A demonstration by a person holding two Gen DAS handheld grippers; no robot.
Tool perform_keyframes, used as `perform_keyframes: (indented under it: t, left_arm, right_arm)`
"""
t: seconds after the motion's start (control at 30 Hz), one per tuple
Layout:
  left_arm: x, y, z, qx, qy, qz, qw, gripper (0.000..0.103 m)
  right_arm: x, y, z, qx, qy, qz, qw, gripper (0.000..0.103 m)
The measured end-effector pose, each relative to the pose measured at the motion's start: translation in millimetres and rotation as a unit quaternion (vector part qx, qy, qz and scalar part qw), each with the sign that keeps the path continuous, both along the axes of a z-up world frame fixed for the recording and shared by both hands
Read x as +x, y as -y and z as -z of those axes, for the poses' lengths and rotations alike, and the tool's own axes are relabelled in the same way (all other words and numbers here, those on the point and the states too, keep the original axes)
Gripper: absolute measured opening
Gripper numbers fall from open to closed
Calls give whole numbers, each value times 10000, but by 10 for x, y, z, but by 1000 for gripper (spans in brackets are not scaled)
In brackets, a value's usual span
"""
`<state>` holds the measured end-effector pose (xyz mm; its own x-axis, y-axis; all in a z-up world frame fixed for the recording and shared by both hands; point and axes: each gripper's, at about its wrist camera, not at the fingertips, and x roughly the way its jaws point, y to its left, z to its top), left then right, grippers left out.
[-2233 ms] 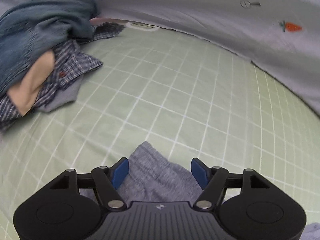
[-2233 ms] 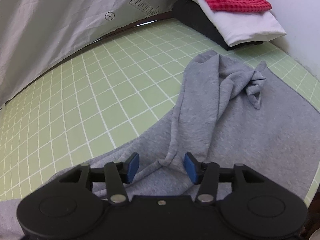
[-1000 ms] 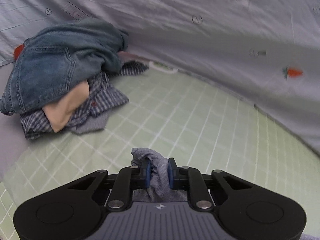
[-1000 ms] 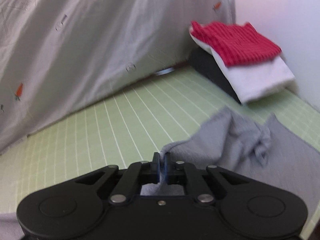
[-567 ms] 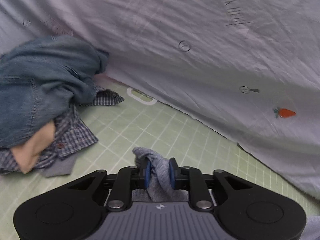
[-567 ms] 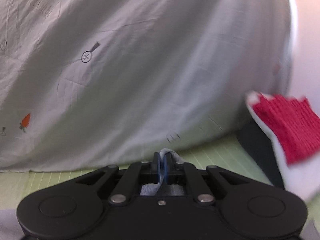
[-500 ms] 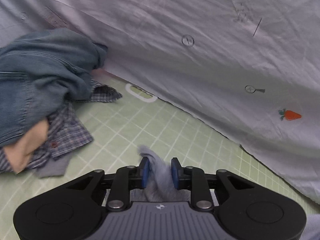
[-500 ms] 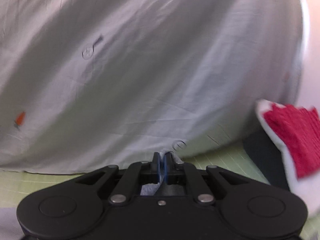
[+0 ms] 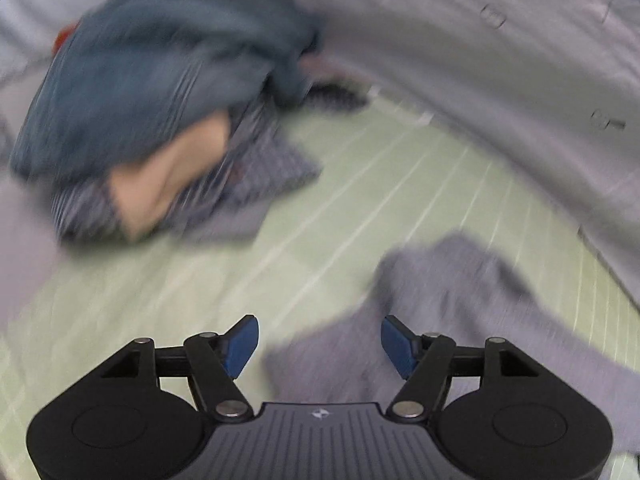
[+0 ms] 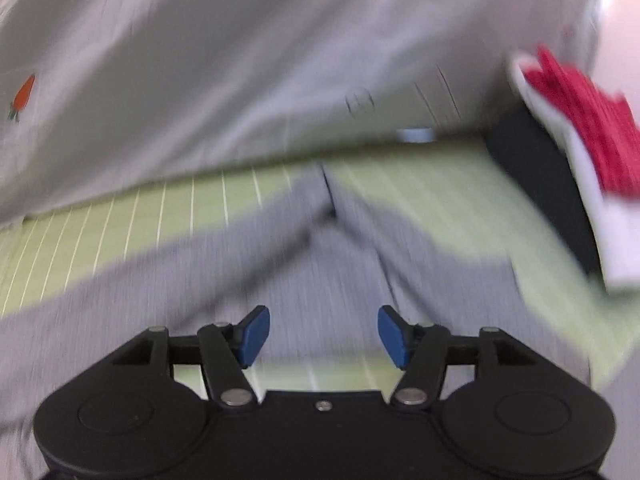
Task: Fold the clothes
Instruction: 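Release the right gripper while the left gripper grasps the elastic cuffs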
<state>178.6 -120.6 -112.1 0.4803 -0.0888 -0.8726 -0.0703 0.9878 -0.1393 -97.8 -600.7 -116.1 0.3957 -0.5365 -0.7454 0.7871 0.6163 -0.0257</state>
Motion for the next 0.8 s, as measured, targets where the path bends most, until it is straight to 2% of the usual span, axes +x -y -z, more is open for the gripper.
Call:
perform_keyframes:
  t: [0.07,0.17,0.2,0.27,0.3,0.37,0.47,0.57,0.8]
  left_arm:
    - [-106,-28,113,-59,-124,13,9999,68]
    - [-192,-5,226,-153,-56,55,9999,63]
    - [-219,15,252,-123,23,51,9999,49]
    - [-267,72,284,-47,201,77,9998,35]
    - [-292,100,292,18,286,104,9995,24]
    - [-349,120,294,120,412,171,9989,18]
    - [-448,51,281,105,498,189,9985,12]
    - [-604,-116,282,82,466,128,9988,12]
    - [-1202,-774,280,63,333,-354,9988,12]
  right_arm:
    - [-216,-155,16,136,-100,8,9999,61]
    - [-456,-334,16,227,-214,20,9995,62]
    - [-523,-388,7,243,-195,39,9995,62]
    - [-653,-492,-13,268,-158,73,9995,63]
    - [-694,-520,-27,254,-144,78,9995,64]
    - [-783,-581,-54,237,-106,113,9996,66]
    - [-926,-690,-82,280,9,231,9993,70]
    - [-1066,-861,-46,388,64,215,9990,71]
    - [-1170,-1149,92,702,-24,-53,9975,72]
